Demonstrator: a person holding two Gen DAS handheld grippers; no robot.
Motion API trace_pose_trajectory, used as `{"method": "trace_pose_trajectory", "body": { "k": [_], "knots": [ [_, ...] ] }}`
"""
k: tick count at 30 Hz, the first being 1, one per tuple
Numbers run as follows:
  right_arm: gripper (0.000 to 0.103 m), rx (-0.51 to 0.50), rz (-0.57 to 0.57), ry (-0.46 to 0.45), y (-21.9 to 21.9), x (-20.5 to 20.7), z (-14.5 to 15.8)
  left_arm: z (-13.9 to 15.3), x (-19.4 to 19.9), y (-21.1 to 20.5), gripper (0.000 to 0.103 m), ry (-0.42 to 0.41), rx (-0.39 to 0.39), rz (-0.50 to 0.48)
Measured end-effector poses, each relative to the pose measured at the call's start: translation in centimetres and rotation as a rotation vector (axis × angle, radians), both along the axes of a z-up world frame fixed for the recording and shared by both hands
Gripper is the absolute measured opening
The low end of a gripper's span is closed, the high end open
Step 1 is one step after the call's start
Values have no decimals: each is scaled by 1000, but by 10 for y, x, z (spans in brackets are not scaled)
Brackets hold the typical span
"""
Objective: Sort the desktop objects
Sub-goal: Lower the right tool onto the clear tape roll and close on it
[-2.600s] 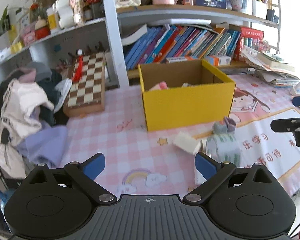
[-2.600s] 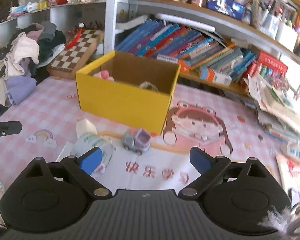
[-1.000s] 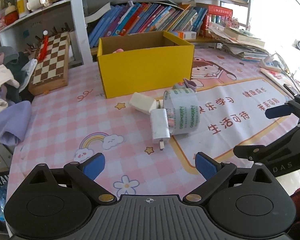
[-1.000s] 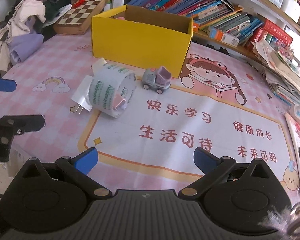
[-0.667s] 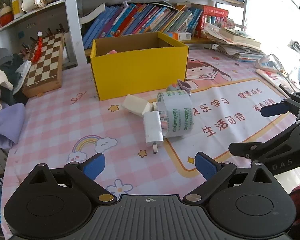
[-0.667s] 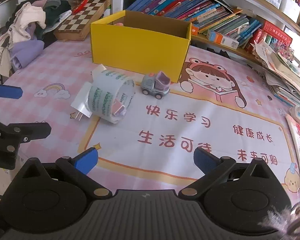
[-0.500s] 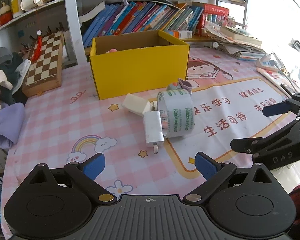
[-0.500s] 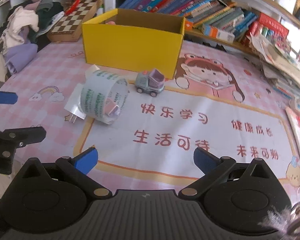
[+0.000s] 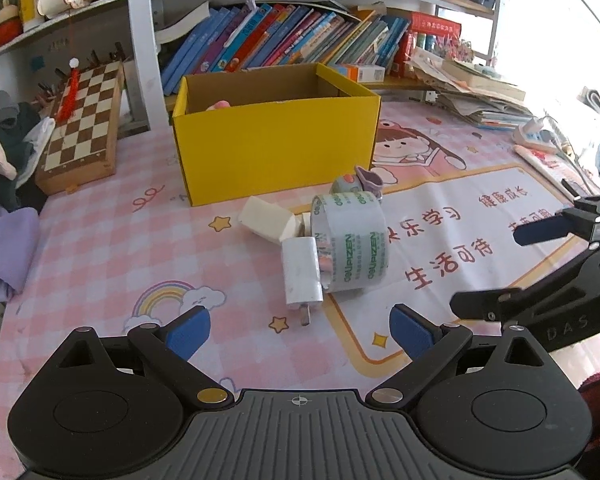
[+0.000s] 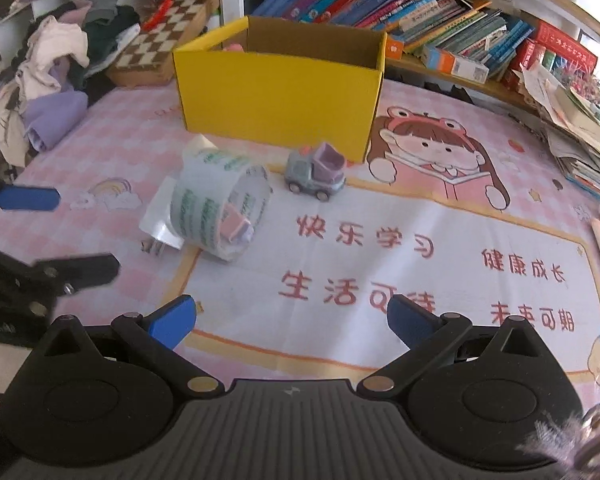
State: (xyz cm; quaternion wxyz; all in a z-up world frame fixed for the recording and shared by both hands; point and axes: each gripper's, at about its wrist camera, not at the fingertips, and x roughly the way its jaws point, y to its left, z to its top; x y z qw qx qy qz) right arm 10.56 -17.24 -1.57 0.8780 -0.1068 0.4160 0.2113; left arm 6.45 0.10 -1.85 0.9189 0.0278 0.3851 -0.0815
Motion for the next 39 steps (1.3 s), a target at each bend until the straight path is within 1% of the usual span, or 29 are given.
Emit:
{"method": "trace_pose_trajectory", "body": {
  "k": [4,5,6,7,8,9,10,11,12,13,15,16,20,22,24,30,35,39],
  "knots": [
    [100,2,-21,5,-2,8,1,-1,4,-3,98,3,-1,-6],
    [99,1,-32,6,-3,10,1,-1,5,-3,98,2,-2,-5],
    [95,5,-41,8,-5,13,1,-1,6,-3,97,1,-4,-2],
    [90,10,-48,11,-6,15,2,-1,7,-3,97,1,-7,1],
    [87,12,-51,11,-7,17,2,-1,8,-2,97,1,-9,4],
    [79,9,-50,9,-7,18,2,-1,9,-2,97,1,-11,8],
    [68,3,-45,4,-7,19,2,-2,10,-2,97,1,-13,10],
    [64,-1,-38,-1,-6,19,2,-2,11,-3,97,1,-14,9],
    [56,-5,-31,-6,-6,20,2,-2,13,-3,96,1,-15,8],
    [54,-9,-24,-12,-5,20,3,-3,14,-4,95,0,-15,5],
    [55,-17,-9,-26,-4,22,3,-3,18,-7,92,-2,-10,-4],
    [57,-21,-3,-31,-4,23,4,-3,20,-9,92,-3,-8,-9],
    [59,-26,11,-42,-5,28,5,-3,27,-15,91,-11,-1,-30],
    [60,-27,10,-44,-7,32,5,-3,31,-18,87,-16,0,-41],
    [60,-25,8,-45,-8,36,6,-4,35,-20,85,-14,-4,-48],
    [61,-2,39,-55,-5,41,7,-7,39,-16,83,7,-30,-29],
    [61,17,113,-55,9,41,7,-9,35,-8,83,26,-31,-6],
    [62,41,197,-65,23,40,10,-9,32,1,83,36,-28,35]
  ]
}}
